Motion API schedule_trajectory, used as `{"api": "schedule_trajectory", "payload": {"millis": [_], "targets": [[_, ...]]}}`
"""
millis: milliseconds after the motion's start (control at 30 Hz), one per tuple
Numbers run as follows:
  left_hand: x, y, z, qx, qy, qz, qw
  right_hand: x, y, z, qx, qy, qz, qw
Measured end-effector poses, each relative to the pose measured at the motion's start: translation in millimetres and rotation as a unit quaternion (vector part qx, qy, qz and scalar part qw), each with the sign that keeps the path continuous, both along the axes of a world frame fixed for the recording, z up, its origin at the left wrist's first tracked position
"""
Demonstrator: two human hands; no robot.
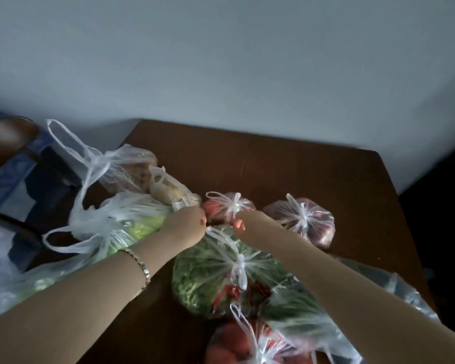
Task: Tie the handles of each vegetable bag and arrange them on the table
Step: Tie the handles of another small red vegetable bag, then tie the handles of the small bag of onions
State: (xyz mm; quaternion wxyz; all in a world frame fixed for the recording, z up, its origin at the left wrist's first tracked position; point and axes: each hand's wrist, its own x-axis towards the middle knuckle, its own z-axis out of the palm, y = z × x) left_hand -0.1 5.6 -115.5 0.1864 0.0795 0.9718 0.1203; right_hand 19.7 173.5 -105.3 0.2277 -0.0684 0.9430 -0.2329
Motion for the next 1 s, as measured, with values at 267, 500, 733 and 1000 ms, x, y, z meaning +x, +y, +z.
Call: {"api": "schedule_trajectory", "payload": {"millis": [267,500,733,1000], "targets": [[-27,-155,12,-0.092,0.155,-0.028,0.983,-20,-131,-3,-0.002,0.058,-0.087,0.995],[-65,-204,15,0.010,0.059,-0.036,0.998,-65,-189,-15,-0.071,0.062,-0.295,0.951],[-106,-150,16,0.120,-0.016,-0.031,0.992,-75,-186,-14,-0.071,0.132,-0.401,0.904],[-122,-117,5,0.200,-0.046,-0.002,0.979,-71,-158,4,-0.040,0.128,-0.240,0.961]]}}
